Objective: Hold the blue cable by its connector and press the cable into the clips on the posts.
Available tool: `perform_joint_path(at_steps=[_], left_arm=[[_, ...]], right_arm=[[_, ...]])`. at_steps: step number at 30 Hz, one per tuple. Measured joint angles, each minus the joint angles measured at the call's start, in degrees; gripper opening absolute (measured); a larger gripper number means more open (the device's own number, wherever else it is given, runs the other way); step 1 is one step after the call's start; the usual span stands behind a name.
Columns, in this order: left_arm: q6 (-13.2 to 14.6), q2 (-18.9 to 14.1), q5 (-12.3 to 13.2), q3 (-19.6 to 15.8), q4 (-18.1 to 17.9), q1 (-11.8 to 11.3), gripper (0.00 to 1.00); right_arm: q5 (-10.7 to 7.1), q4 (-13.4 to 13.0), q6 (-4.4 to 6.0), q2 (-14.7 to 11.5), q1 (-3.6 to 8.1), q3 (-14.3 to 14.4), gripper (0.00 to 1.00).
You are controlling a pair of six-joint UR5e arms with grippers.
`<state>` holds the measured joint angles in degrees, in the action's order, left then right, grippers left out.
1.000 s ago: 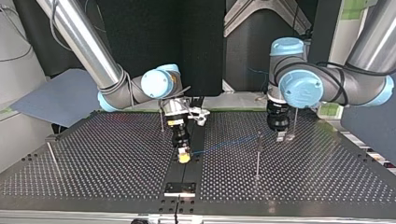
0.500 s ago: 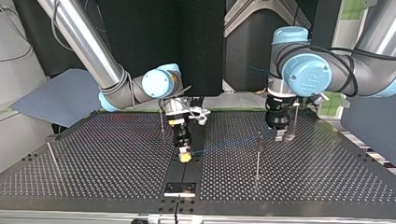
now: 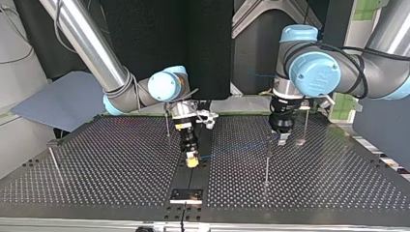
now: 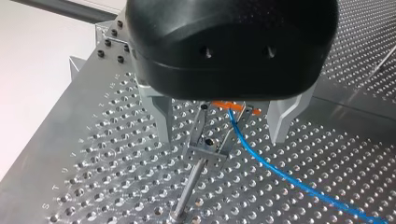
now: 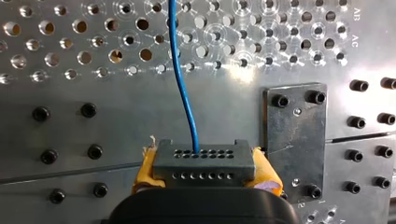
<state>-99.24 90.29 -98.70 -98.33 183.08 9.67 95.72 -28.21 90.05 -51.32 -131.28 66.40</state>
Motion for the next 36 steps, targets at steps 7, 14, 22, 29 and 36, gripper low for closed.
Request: perform_joint_path(at_steps=[7,14,22,29,36], left_arm=[[0.05,-0.02,-0.11,0.00,0.01,0.19,1.00],[0.17,-0.01,-0.13,0.00,-0.06,0.34,1.00],[0.34,-0.01,-0.13,0.00,-0.16,0.37,1.00],[1.44,-0.05,-0.06,0.00,-0.46,0.60,1.00],[2.86,-0.23,0.10,0.00,-0.95,1.15,1.00]], right_arm=[[0.00,0.04,-0.02,0.07,-0.05,0.01,0.00],[0.06,-0.05,-0.08,0.13,0.00,0.01,0.00],[0.00,0.07,-0.05,0.27,0.01,0.00,0.00],[0.00,0.14,-0.11,0.36,-0.02,0.00,0.00],[0.00,0.09,-0.07,0.39,0.00,0.01,0.00]])
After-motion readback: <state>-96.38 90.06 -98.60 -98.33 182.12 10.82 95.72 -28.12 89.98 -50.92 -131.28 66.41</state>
